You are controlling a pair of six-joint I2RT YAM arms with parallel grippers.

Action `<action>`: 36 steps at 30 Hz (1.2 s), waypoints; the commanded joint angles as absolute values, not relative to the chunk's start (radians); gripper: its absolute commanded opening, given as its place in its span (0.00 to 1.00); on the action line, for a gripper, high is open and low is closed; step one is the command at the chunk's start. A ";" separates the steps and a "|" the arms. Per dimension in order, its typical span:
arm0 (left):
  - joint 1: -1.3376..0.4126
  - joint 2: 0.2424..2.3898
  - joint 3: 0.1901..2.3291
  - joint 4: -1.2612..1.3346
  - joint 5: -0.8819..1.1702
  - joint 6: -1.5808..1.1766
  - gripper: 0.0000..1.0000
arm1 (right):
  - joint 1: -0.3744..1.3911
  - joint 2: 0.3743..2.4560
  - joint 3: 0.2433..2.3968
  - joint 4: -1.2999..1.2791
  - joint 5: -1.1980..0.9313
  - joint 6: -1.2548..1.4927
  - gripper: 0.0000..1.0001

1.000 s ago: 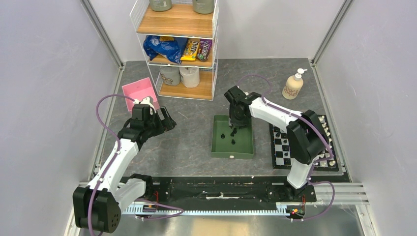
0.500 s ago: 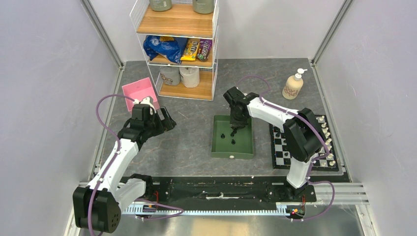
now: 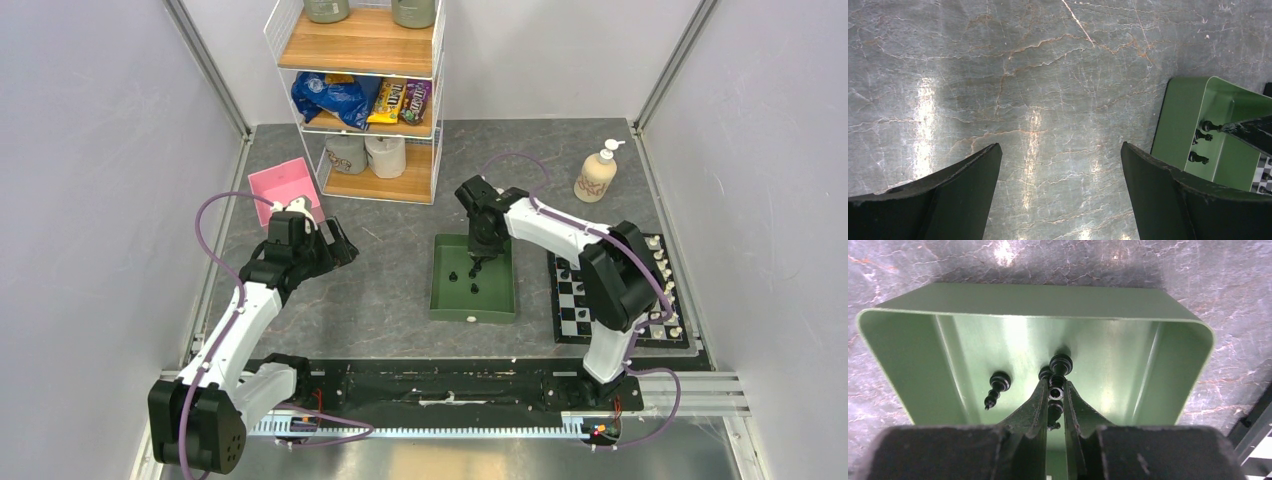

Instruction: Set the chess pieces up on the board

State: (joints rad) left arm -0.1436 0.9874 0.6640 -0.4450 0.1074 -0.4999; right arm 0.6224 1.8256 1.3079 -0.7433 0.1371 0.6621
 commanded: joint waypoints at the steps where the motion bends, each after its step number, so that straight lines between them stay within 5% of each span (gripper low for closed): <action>1: -0.146 0.977 0.682 -0.425 0.114 -0.492 0.96 | 0.621 1.688 1.329 -0.763 0.151 0.670 0.11; 7: -0.146 0.978 0.683 -0.424 0.119 -0.493 0.96 | 0.594 1.483 1.284 -0.837 0.205 0.694 0.11; 17: -0.146 0.982 0.682 -0.419 0.132 -0.499 0.96 | 0.290 1.103 0.982 -0.945 0.159 0.709 0.13; 36: -0.145 0.993 0.683 -0.419 0.141 -0.502 0.96 | 0.063 1.159 0.793 -0.824 0.106 0.641 0.13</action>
